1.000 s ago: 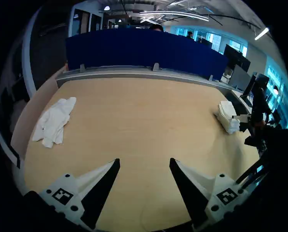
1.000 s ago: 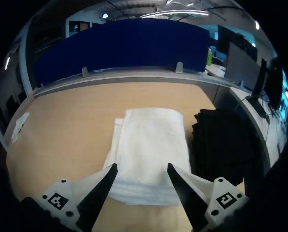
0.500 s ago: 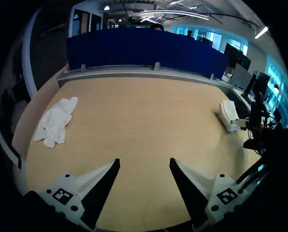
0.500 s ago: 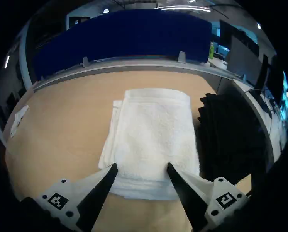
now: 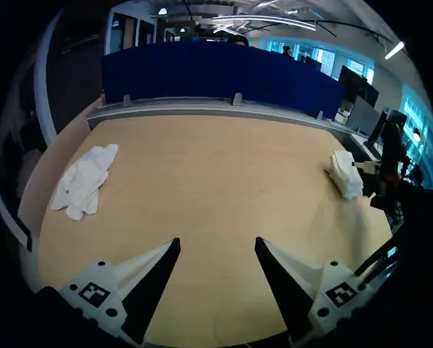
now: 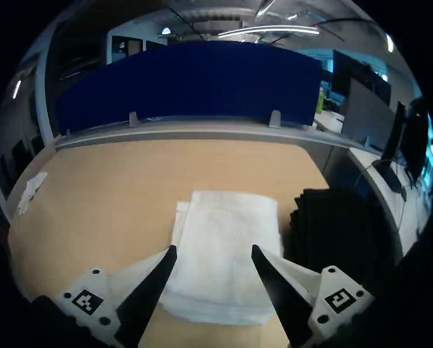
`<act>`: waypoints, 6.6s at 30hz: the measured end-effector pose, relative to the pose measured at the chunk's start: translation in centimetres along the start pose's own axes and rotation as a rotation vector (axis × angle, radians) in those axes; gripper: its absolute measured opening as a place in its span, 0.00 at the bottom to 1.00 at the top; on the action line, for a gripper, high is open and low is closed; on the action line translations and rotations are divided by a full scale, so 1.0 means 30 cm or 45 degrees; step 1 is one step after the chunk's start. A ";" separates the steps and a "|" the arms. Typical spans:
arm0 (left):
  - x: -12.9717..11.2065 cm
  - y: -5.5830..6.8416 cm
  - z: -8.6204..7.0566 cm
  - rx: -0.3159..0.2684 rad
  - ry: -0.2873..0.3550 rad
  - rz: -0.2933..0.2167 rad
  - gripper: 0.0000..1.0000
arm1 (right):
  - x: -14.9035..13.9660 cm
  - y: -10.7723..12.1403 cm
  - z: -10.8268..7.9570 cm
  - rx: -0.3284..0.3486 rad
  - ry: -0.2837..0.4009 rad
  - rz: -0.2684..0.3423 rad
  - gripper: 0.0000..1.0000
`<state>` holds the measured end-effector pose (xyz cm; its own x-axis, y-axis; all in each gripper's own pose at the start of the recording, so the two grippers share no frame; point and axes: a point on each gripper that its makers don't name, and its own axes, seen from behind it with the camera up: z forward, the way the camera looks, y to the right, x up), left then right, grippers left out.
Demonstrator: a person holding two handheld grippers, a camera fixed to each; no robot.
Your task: Fold towel
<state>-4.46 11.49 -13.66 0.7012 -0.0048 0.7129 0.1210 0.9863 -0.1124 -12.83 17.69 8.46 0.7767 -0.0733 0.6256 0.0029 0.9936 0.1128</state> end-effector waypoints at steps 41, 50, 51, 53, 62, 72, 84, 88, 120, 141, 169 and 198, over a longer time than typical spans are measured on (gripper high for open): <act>-0.036 -0.058 -0.013 0.065 -0.011 -0.042 0.96 | 0.095 0.050 0.119 -0.009 -0.051 -0.015 1.00; -0.014 -0.068 -0.009 0.033 0.020 -0.045 0.95 | 0.046 0.040 0.015 -0.036 -0.062 0.017 1.00; -0.011 -0.069 -0.008 0.031 0.024 -0.042 0.95 | 0.036 0.035 0.005 -0.037 -0.068 0.021 1.00; -0.003 -0.070 -0.010 0.025 0.033 -0.036 0.95 | 0.021 0.018 -0.021 -0.038 -0.067 0.026 1.00; 0.034 -0.075 -0.018 -0.011 0.086 -0.033 0.95 | -0.031 -0.079 -0.195 -0.051 -0.010 0.047 1.00; 0.064 -0.064 -0.021 -0.053 0.132 -0.006 0.96 | -0.144 -0.203 -0.394 -0.058 0.013 0.085 1.00; 0.078 -0.066 -0.025 -0.076 0.176 0.023 0.95 | -0.094 -0.273 -0.491 -0.080 0.156 0.080 1.00; 0.118 -0.065 -0.024 -0.086 0.226 0.019 0.95 | -0.005 -0.311 -0.531 -0.107 0.312 0.083 1.00; 0.556 -0.128 -0.148 0.044 0.876 0.092 0.95 | 0.224 -0.565 -0.686 -0.084 0.679 0.097 1.00; 0.564 -0.195 -0.129 0.087 0.992 0.097 0.95 | 0.267 -0.692 -0.655 0.004 0.642 0.090 1.00; 0.324 -0.324 0.204 0.196 1.028 0.136 0.95 | 0.223 -0.786 -0.451 -0.015 0.563 0.004 1.00; 0.202 -0.395 0.373 0.203 1.011 0.103 0.95 | 0.198 -0.808 -0.384 -0.041 0.539 -0.050 1.00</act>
<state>-9.51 1.62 -0.26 0.9999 0.0107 -0.0032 -0.0107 0.9999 0.0003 -1.03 -5.84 0.56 0.9658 -0.0760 0.2481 0.0519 0.9934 0.1021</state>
